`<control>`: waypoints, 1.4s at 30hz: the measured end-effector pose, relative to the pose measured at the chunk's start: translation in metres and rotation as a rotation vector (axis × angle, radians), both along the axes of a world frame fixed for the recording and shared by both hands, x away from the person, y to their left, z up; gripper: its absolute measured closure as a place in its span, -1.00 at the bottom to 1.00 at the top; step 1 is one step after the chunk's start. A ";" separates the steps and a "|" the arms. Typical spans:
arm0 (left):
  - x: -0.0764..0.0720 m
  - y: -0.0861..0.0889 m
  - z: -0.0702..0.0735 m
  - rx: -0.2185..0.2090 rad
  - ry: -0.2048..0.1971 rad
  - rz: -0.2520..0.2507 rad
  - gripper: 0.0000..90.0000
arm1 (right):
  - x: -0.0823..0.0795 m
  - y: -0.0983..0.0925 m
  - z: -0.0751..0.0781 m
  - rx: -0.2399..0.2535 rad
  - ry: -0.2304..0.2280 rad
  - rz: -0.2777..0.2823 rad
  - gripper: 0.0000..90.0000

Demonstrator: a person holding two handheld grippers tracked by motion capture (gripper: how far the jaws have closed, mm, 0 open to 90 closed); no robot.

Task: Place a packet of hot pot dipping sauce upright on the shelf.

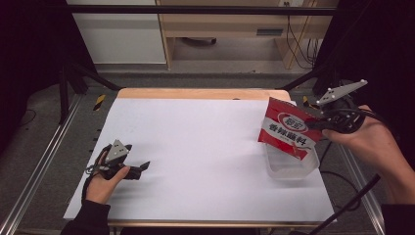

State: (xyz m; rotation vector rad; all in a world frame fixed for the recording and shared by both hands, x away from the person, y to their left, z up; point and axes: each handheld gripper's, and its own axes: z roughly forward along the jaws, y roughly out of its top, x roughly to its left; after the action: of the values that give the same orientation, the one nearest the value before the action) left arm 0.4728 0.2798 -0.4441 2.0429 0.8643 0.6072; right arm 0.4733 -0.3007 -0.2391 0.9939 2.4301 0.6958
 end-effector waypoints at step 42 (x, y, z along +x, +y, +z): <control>0.001 -0.005 -0.003 0.021 0.018 -0.029 -0.84 | 0.015 -0.038 -0.048 0.035 0.134 -0.137 1.00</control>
State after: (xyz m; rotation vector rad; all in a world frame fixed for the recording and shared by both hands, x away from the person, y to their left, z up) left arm 0.4735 0.2750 -0.4467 2.0789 0.8399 0.5852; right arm 0.4887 -0.3391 -0.2872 1.2446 2.4411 0.6450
